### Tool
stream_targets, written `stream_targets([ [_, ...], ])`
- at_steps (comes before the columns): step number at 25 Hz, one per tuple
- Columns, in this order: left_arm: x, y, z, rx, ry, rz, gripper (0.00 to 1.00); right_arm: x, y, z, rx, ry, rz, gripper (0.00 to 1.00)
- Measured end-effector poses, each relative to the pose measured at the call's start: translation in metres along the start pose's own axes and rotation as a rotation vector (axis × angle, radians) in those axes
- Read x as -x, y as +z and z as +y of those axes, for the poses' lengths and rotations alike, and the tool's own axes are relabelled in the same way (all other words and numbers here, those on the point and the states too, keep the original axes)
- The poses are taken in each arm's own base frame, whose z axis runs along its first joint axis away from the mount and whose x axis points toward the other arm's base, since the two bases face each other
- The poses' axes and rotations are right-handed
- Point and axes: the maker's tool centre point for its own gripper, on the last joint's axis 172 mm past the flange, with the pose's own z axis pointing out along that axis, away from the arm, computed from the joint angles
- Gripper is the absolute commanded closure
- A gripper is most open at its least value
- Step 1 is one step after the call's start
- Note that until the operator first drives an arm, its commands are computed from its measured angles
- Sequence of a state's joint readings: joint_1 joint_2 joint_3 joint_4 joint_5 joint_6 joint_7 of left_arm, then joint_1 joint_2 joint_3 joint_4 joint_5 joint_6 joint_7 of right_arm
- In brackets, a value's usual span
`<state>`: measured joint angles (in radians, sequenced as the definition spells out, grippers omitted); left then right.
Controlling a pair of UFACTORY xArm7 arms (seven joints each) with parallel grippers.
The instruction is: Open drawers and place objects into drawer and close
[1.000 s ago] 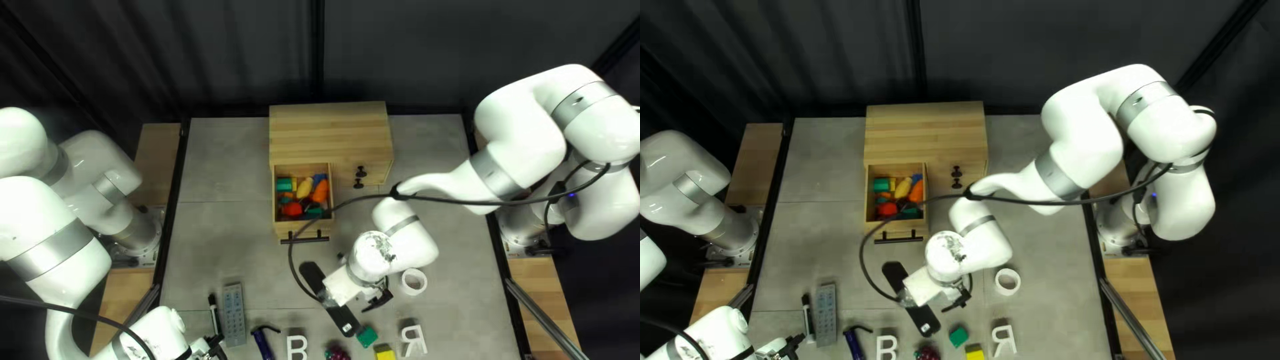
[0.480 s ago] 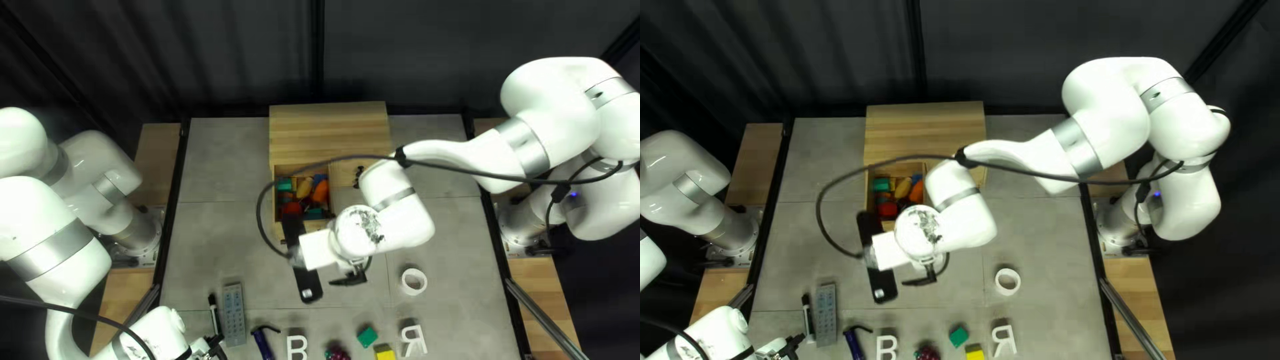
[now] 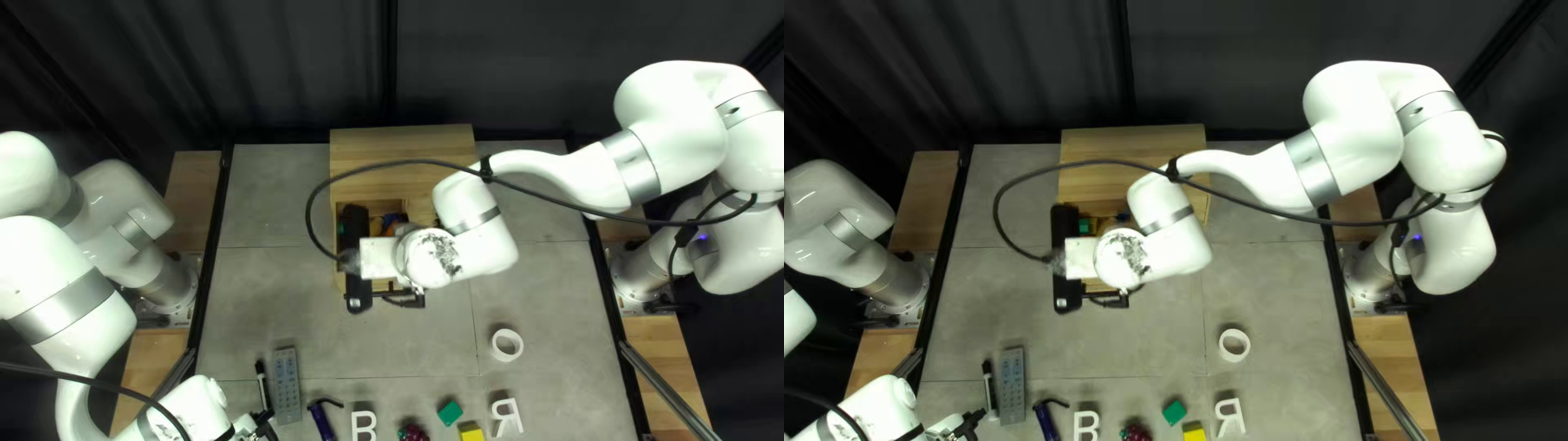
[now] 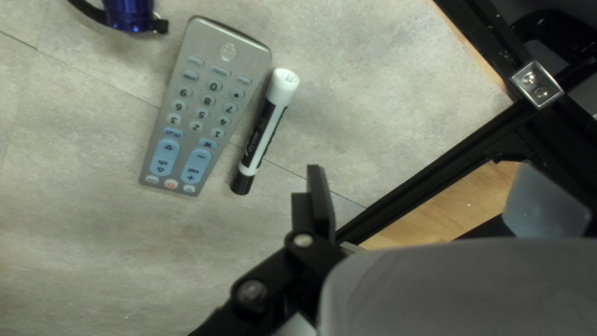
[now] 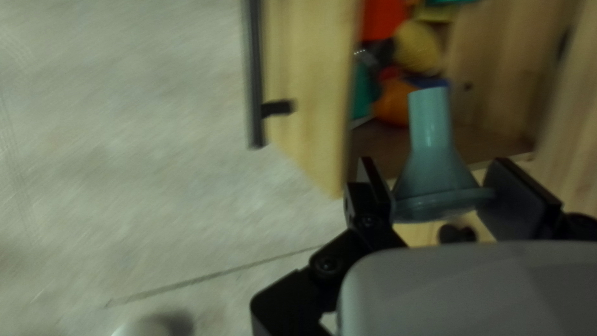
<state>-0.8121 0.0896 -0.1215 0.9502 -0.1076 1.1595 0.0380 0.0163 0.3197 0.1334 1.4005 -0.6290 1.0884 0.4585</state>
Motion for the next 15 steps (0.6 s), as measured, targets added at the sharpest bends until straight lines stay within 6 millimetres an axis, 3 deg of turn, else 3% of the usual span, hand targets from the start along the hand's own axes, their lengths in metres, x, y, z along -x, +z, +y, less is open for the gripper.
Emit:
stream_targets([
  [1,0.000,0.000,0.000,0.000,0.000,0.000,0.00,-0.003,0.002,0.003,0.006,0.003,0.002,0.00],
  [5,0.000,0.000,0.000,0.000,0.000,0.000,0.00,-0.013,0.004,0.011,0.018,0.013,0.014,0.00],
  [9,0.000,0.000,0.000,0.000,0.000,0.000,0.00,-0.012,0.002,0.007,0.009,0.043,0.015,0.00],
  [12,0.000,0.000,0.000,0.000,0.000,0.000,0.00,0.002,-0.018,-0.017,-0.026,0.113,-0.009,0.00],
  [15,0.000,0.000,0.000,0.000,0.000,0.000,0.00,0.021,-0.045,-0.055,-0.060,0.198,-0.056,0.00],
])
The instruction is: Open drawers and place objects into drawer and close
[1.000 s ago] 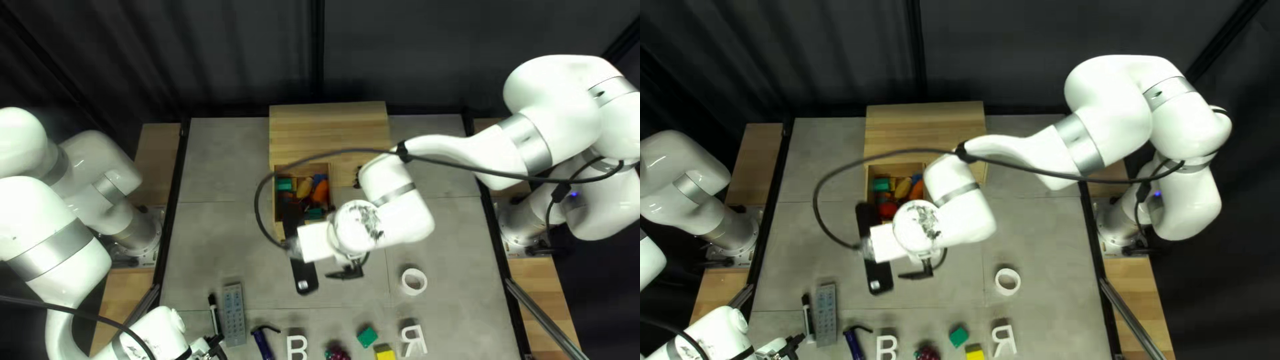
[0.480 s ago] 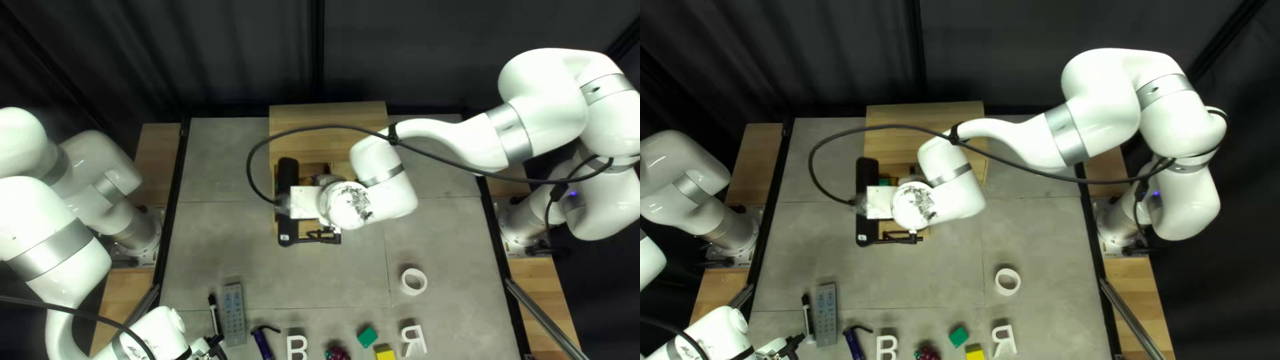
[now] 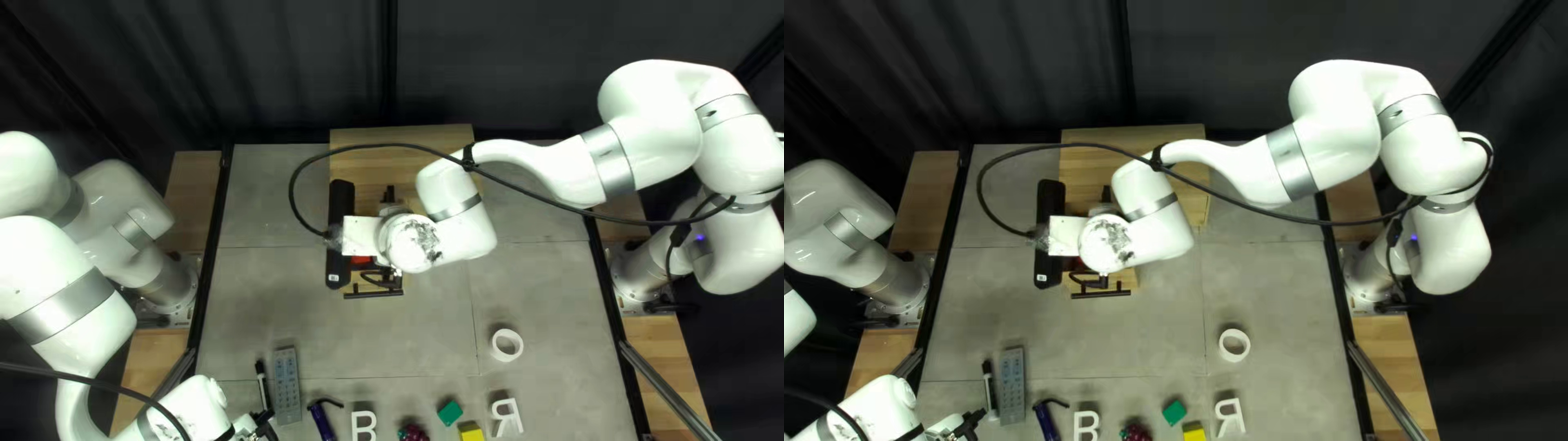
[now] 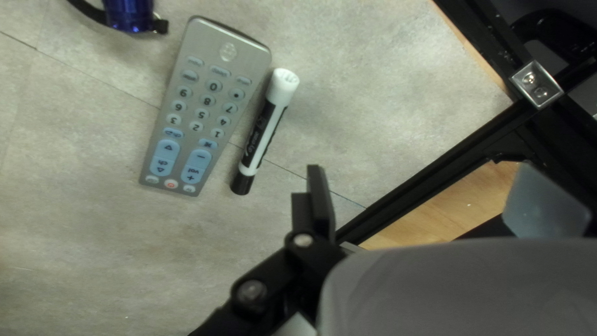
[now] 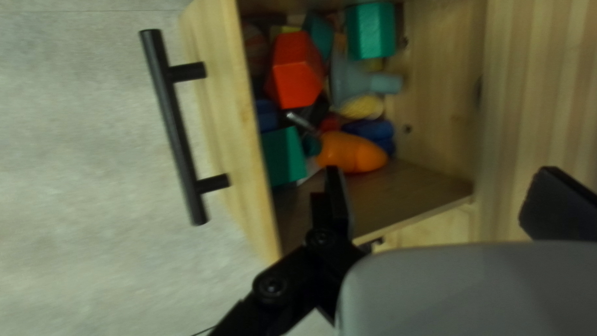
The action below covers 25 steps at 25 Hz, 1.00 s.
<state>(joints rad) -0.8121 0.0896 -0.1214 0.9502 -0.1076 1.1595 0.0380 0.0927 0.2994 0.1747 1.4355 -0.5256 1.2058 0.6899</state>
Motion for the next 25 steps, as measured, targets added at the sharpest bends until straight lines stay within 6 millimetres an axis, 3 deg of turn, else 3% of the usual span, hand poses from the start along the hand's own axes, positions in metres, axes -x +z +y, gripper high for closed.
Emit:
stream_targets([
  [7,0.000,0.000,0.000,0.000,0.000,0.000,0.00,0.064,-0.034,-0.106,-0.082,0.217,-0.114,0.00],
  [12,0.000,0.000,0.000,0.000,0.000,0.000,0.00,0.097,-0.034,-0.174,-0.131,0.345,-0.143,0.00],
  [18,0.000,0.000,0.000,0.000,0.000,0.000,0.00,0.102,-0.020,-0.233,-0.184,0.371,-0.100,0.00],
  [25,0.000,0.000,0.000,0.000,0.000,0.000,0.00,0.089,-0.008,-0.273,-0.238,0.323,-0.039,0.00],
])
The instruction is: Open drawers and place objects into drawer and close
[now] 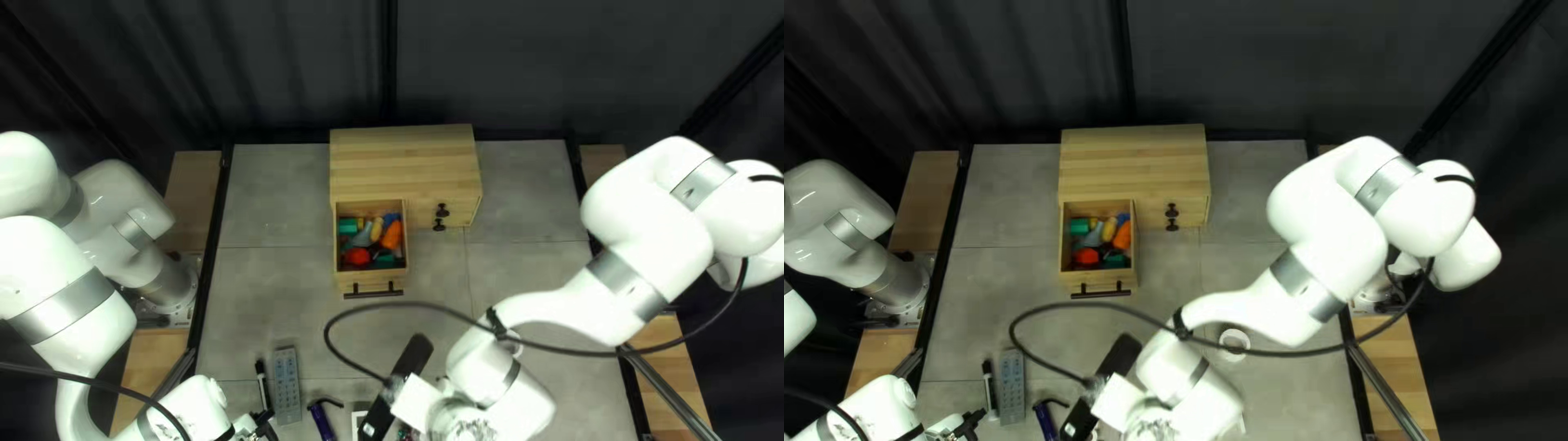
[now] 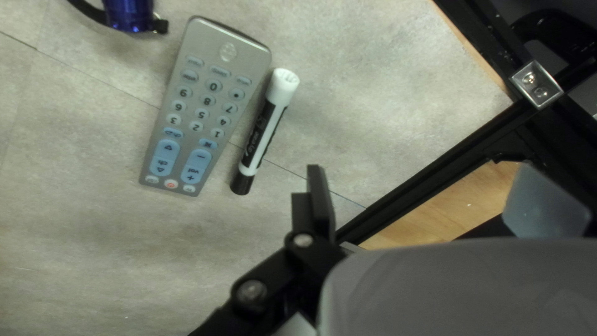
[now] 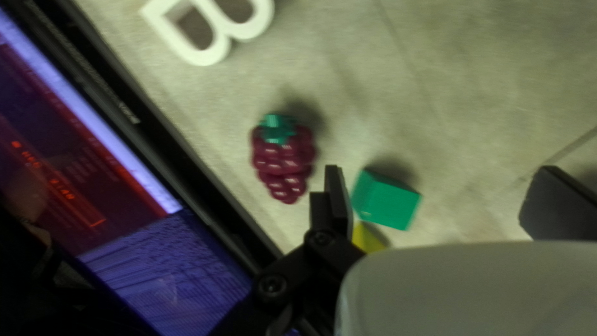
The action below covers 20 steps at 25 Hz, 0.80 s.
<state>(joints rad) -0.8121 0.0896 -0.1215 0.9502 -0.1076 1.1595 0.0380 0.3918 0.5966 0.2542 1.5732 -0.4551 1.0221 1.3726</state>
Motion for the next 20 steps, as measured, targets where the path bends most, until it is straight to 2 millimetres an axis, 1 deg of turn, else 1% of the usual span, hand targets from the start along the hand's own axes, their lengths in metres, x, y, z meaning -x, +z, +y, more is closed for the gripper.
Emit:
stream_targets([
  [7,0.000,0.000,0.000,0.000,0.000,0.000,0.00,0.005,0.010,-0.009,-0.032,-0.048,0.038,0.00],
  [20,0.000,0.000,0.000,0.000,0.000,0.000,0.00,0.018,0.017,-0.026,-0.071,-0.091,0.073,0.00],
])
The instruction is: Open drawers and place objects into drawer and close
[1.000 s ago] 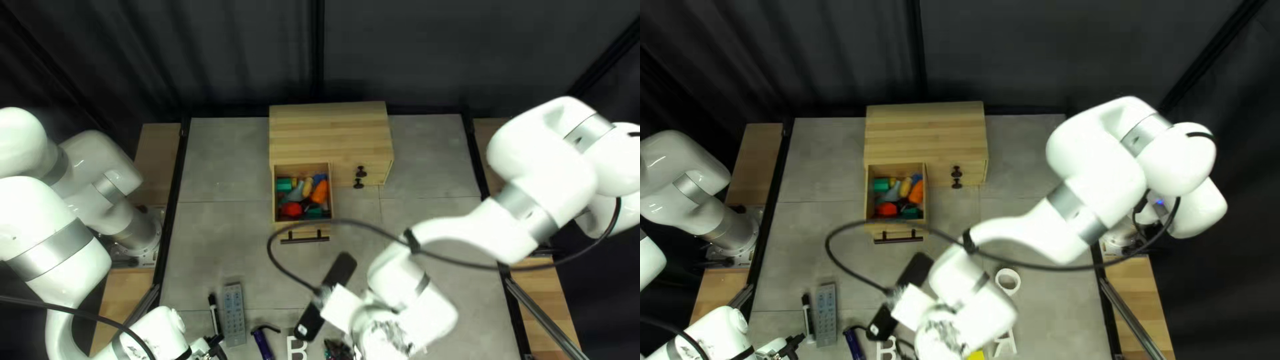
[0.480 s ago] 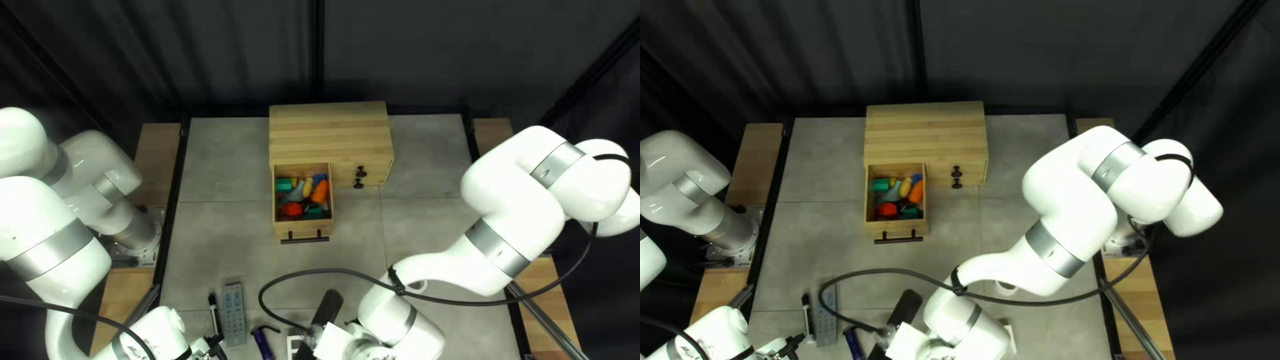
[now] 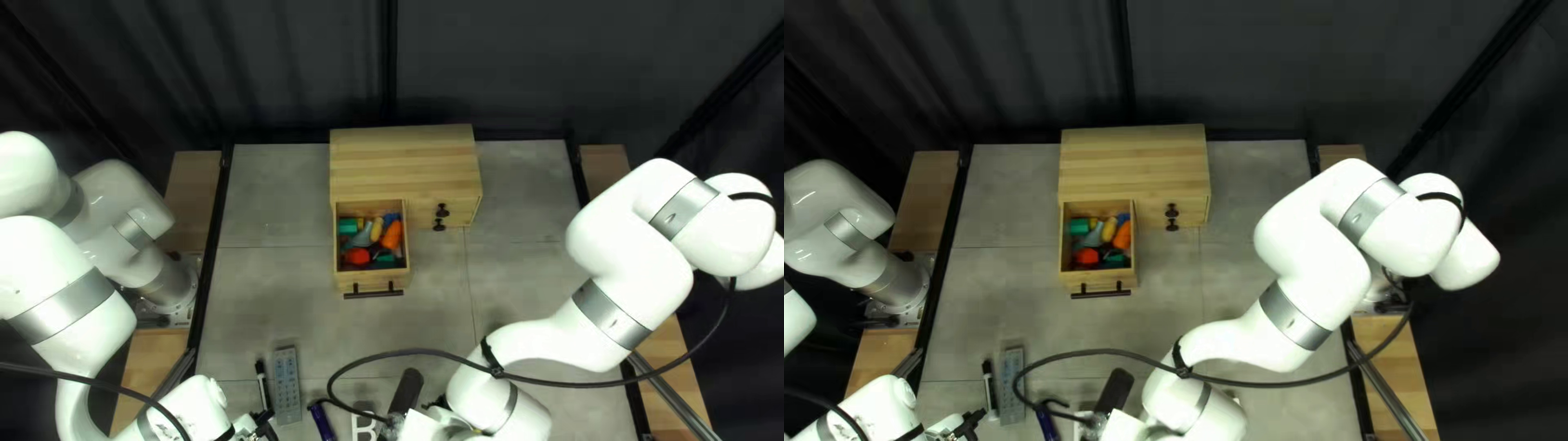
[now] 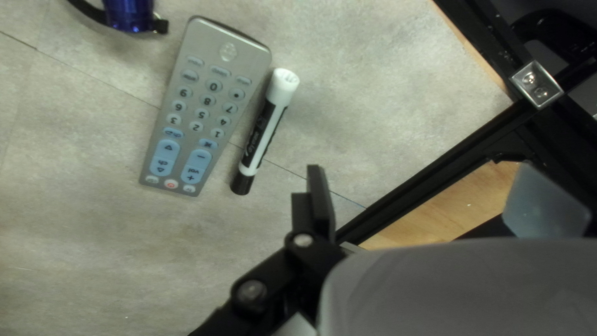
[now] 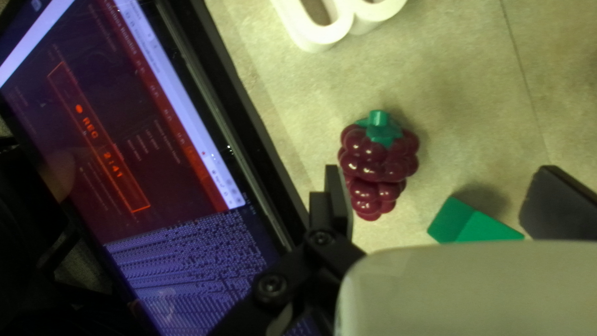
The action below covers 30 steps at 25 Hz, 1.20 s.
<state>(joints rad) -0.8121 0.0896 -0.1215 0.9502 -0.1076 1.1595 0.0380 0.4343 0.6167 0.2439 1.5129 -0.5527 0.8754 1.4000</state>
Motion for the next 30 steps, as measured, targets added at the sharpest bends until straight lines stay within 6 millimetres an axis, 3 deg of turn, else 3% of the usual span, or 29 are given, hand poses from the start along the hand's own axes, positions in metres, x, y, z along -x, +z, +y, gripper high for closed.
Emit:
stream_targets([
  [8,0.000,0.000,0.000,0.000,0.000,0.000,0.00,0.001,0.017,-0.012,-0.012,-0.026,-0.009,0.00],
  [24,0.000,0.000,0.000,0.000,0.000,0.000,0.00,0.006,0.038,-0.002,0.017,-0.062,-0.005,0.00],
  [26,0.000,0.000,0.000,0.000,0.000,0.000,0.00,0.006,0.041,0.000,0.009,-0.062,-0.001,0.06],
  [28,0.000,0.000,0.000,0.000,0.000,0.000,0.00,0.005,0.042,0.001,0.001,-0.063,0.001,0.26],
  [30,0.000,0.000,0.000,0.000,0.000,0.000,0.00,0.004,0.045,0.001,-0.007,-0.065,-0.001,0.31],
])
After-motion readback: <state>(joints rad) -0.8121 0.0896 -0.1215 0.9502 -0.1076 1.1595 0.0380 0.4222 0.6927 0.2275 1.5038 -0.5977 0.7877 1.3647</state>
